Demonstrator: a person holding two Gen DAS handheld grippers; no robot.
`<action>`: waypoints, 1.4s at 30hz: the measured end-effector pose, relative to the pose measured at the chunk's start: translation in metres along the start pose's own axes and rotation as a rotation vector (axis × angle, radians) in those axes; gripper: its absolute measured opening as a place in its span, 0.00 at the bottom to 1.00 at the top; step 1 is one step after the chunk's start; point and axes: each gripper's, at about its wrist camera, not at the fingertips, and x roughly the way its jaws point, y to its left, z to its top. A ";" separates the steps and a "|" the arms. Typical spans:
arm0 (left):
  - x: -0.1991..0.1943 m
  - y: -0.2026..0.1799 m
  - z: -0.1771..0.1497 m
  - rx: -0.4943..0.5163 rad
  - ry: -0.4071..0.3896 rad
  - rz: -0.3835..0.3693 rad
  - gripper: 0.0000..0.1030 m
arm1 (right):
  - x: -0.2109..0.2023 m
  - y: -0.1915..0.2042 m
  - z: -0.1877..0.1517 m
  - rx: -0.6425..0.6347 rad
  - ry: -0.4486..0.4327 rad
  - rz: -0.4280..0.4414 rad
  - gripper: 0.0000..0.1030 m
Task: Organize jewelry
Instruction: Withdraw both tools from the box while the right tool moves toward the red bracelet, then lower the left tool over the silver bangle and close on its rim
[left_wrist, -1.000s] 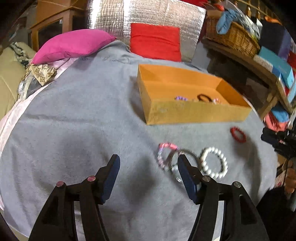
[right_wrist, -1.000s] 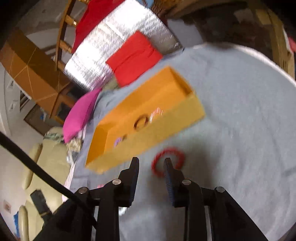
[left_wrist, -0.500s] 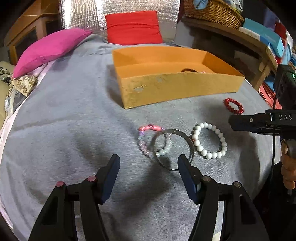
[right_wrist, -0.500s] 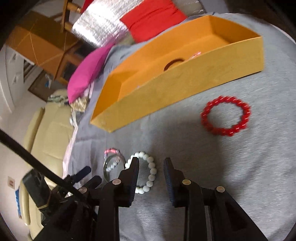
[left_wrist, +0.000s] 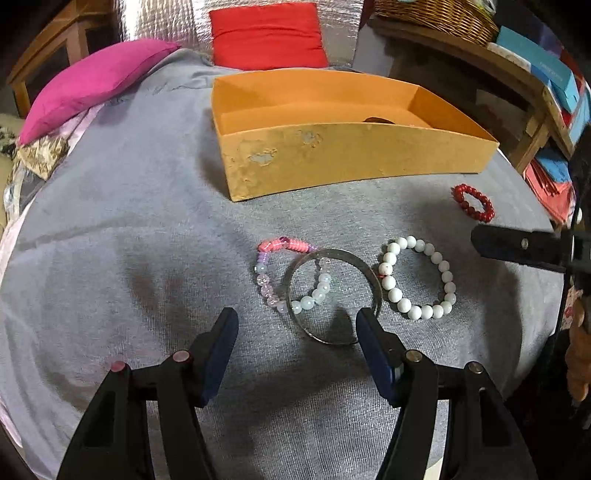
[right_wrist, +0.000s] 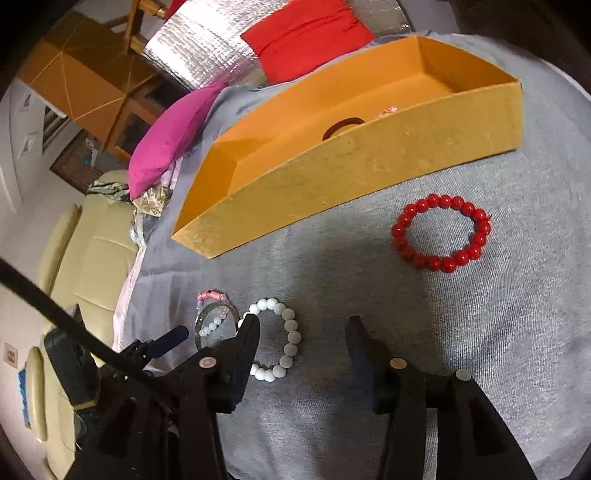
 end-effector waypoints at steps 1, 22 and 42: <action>-0.001 0.002 0.000 -0.010 0.000 -0.007 0.65 | 0.001 0.003 -0.001 -0.020 -0.002 -0.005 0.50; -0.009 0.008 -0.007 -0.018 -0.008 -0.042 0.65 | 0.025 0.031 -0.012 -0.250 -0.041 -0.263 0.11; 0.015 -0.021 0.004 -0.104 -0.001 -0.028 0.72 | 0.010 -0.008 -0.009 -0.142 0.000 -0.202 0.14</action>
